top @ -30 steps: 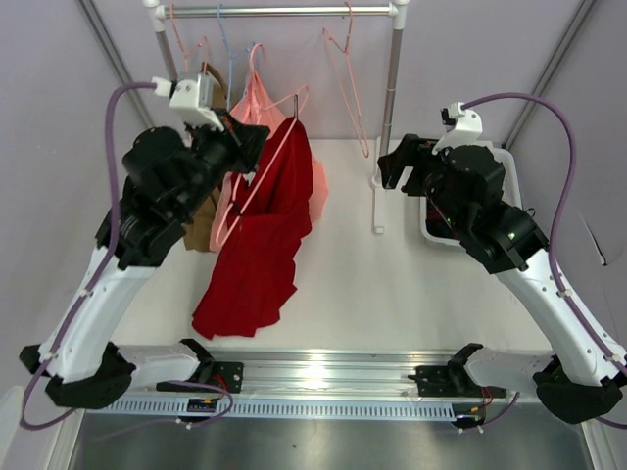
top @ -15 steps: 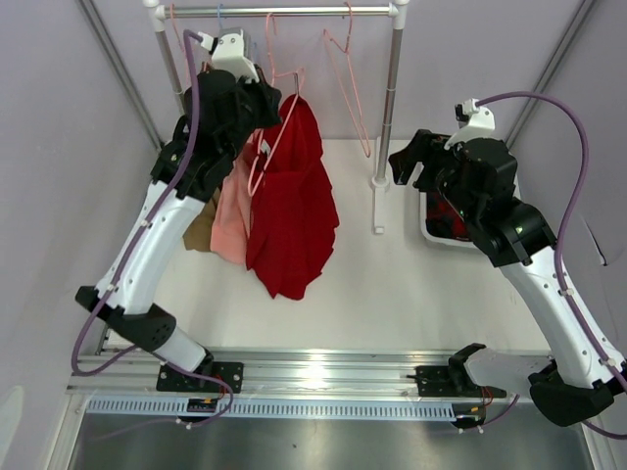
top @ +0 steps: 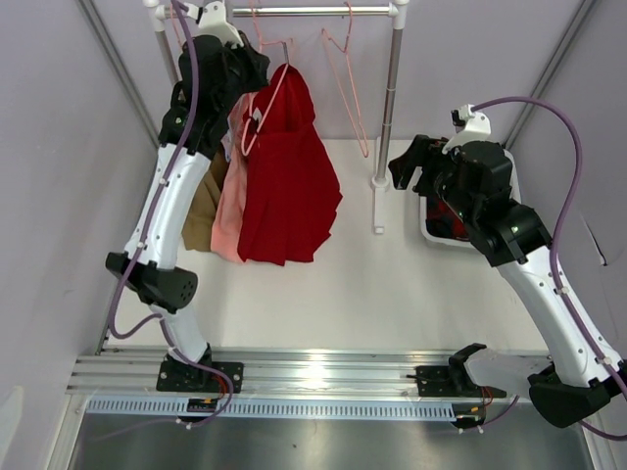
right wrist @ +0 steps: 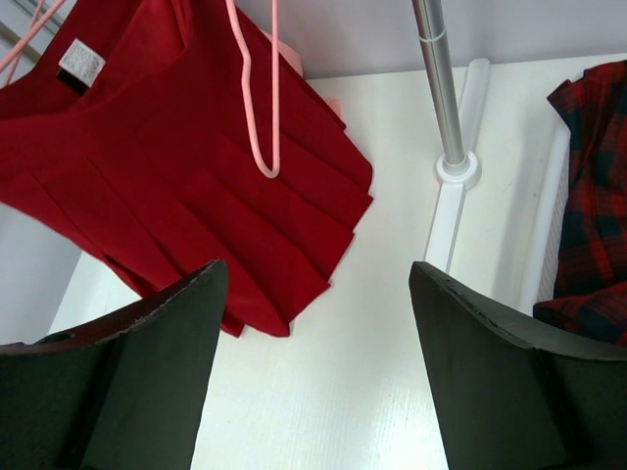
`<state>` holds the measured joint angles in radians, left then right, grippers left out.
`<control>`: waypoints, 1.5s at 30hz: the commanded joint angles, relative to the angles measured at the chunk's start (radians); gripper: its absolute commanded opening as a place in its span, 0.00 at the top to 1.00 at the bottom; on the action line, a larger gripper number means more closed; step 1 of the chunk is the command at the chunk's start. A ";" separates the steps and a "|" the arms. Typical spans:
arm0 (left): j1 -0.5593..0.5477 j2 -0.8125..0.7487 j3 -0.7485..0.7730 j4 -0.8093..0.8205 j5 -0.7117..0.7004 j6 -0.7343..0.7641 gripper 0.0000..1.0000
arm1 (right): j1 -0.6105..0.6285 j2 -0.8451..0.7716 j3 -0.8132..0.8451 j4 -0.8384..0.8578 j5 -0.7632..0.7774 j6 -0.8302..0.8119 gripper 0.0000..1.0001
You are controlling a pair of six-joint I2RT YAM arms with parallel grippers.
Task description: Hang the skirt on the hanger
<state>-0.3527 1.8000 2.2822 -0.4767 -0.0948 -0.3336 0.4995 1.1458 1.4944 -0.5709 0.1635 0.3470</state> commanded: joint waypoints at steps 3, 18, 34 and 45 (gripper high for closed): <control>0.067 0.059 0.111 0.177 0.144 -0.068 1.00 | -0.012 -0.031 -0.003 0.032 -0.015 0.001 0.20; 0.084 0.018 -0.127 0.254 0.184 -0.147 1.00 | -0.030 -0.044 -0.080 0.065 -0.053 0.021 0.19; 0.083 -0.206 -0.250 0.158 0.291 -0.076 0.48 | -0.050 -0.038 -0.108 0.023 -0.082 0.012 0.14; -0.003 -0.569 -0.677 0.176 0.412 -0.110 0.46 | -0.072 -0.037 -0.148 -0.038 -0.091 0.006 0.06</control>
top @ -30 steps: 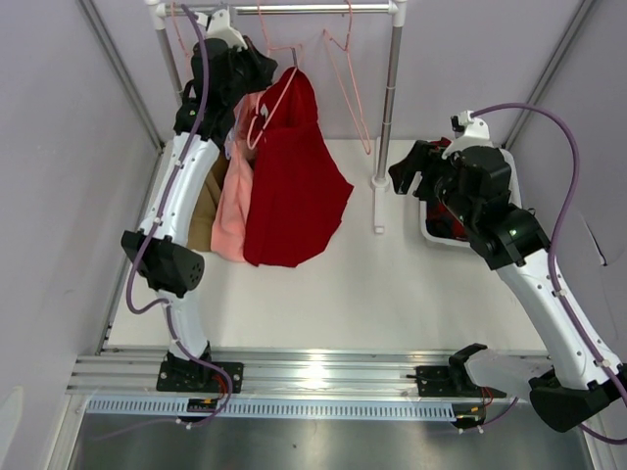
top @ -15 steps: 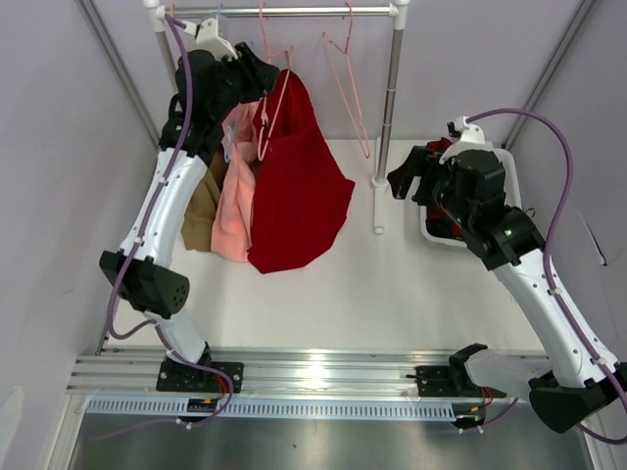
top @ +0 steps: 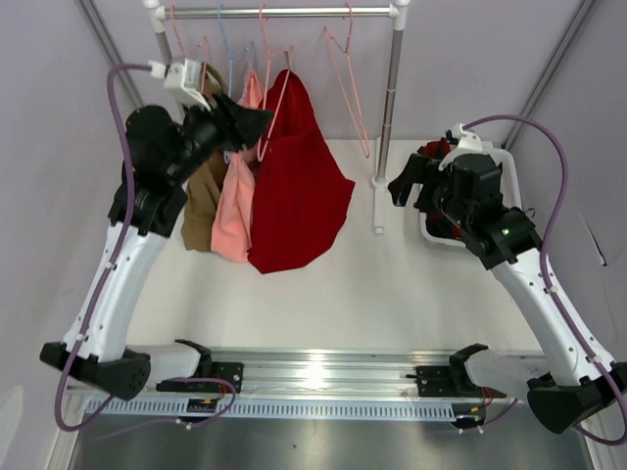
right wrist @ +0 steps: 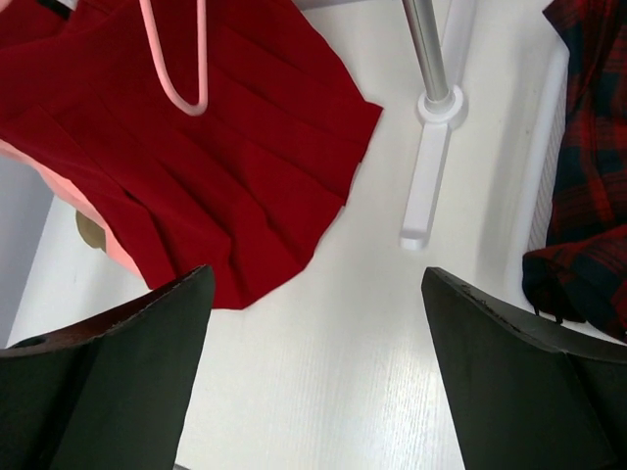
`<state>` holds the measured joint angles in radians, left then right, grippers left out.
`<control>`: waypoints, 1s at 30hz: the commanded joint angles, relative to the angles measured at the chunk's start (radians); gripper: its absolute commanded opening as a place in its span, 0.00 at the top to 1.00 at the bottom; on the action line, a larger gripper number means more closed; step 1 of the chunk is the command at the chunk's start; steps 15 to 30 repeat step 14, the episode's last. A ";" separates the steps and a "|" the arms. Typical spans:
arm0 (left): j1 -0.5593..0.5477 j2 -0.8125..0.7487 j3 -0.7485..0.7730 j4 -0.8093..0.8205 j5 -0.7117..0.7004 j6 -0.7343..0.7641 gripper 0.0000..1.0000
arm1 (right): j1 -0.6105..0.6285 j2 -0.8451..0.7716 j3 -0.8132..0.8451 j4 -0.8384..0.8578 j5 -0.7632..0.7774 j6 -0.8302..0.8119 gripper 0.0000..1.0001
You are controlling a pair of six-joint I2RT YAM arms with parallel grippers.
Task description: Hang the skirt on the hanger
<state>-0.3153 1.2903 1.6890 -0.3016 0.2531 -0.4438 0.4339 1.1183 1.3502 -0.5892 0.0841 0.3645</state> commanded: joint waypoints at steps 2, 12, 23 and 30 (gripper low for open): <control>-0.077 -0.138 -0.193 -0.013 0.045 0.025 0.46 | -0.006 -0.012 -0.008 -0.032 0.006 -0.010 0.04; -0.090 -0.370 -0.394 -0.157 0.011 0.155 0.45 | -0.007 -0.074 -0.085 -0.027 0.029 0.001 0.01; -0.090 -0.384 -0.400 -0.183 0.011 0.174 0.45 | -0.007 -0.080 -0.095 -0.023 0.037 0.001 0.00; -0.090 -0.384 -0.400 -0.183 0.011 0.174 0.45 | -0.007 -0.080 -0.095 -0.023 0.037 0.001 0.00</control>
